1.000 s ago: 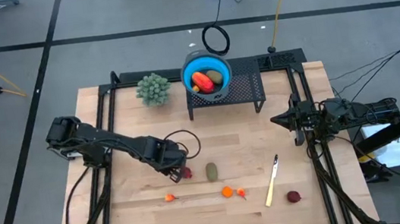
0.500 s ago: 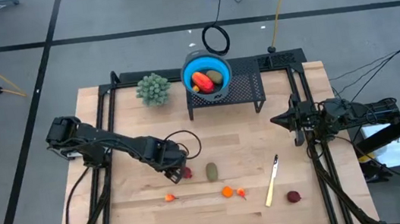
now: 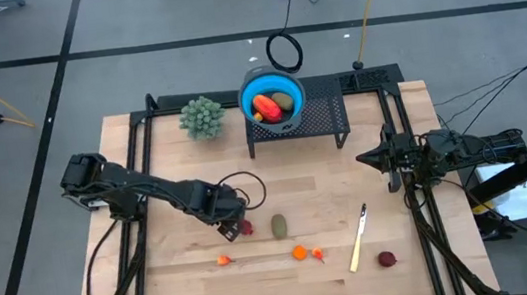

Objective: Pick & Place Fruit
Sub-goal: Put the peach into the blue strainer on the shelf

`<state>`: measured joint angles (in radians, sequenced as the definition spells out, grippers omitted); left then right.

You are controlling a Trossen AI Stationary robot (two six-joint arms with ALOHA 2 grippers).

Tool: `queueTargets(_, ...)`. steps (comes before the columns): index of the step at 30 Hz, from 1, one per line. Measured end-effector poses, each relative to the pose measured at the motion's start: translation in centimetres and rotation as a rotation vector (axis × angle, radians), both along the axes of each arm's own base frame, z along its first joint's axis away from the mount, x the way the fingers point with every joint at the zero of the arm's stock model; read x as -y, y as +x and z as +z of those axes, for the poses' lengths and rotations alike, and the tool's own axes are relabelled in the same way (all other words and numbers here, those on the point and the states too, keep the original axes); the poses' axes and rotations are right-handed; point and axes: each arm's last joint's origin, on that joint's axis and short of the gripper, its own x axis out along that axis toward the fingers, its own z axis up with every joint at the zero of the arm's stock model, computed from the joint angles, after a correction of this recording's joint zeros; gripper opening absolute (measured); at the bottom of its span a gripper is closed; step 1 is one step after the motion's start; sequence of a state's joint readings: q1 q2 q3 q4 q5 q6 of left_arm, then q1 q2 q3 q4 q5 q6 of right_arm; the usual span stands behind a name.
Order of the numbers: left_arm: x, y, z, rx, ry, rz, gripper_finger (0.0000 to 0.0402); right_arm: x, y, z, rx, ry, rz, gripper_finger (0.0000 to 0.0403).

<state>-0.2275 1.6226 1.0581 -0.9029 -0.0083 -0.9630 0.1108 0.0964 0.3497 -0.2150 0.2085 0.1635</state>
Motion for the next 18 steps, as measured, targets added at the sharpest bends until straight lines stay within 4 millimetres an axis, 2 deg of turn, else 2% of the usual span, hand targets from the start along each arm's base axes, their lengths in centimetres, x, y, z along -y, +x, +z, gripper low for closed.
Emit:
queueTargets(9, 0.6, -0.6, -2.0, 0.021, -0.052, 0.013, 0.0236, 0.0, 0.0, 0.0, 0.000, 0.000, 0.000, 0.0000)
queueTargets(18, 0.4, -1.2, -3.3, 0.031, -0.019, 0.014, 0.0237, 0.0, 0.0, 0.0, 0.001, 0.000, -0.004, 0.0000)
